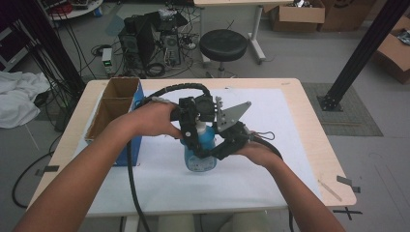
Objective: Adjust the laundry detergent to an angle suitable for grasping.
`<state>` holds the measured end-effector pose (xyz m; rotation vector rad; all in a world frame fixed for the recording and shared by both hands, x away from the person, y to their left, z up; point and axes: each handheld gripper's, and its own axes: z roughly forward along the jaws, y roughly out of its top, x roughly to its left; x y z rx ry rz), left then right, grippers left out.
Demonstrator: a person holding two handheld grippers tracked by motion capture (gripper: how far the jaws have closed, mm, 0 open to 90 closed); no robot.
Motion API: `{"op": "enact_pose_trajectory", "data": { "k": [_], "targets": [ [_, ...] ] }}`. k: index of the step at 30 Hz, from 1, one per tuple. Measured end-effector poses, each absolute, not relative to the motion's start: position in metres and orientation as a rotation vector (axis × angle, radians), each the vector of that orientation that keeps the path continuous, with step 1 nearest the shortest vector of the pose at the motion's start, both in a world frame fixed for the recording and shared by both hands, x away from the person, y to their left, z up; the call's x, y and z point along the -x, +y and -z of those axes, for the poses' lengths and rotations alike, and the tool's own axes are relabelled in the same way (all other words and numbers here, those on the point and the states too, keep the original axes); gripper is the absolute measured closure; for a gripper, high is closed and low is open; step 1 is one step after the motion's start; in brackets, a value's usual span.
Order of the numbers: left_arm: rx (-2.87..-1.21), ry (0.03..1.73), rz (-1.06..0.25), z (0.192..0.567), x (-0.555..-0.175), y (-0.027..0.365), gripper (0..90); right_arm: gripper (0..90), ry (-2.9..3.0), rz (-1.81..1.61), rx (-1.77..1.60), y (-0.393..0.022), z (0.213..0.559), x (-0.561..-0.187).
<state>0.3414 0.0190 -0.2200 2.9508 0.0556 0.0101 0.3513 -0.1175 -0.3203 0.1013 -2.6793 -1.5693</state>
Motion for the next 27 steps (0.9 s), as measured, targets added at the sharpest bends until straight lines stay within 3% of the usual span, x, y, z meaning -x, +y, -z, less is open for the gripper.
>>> {"op": "enact_pose_trajectory", "data": {
  "k": [27],
  "targets": [
    [-2.948,0.033,-0.007,0.2213,-0.3425,0.0192,28.4,44.3,-2.678,1.567,-0.084,-0.1187,0.3198,-0.3531]
  ]
}}
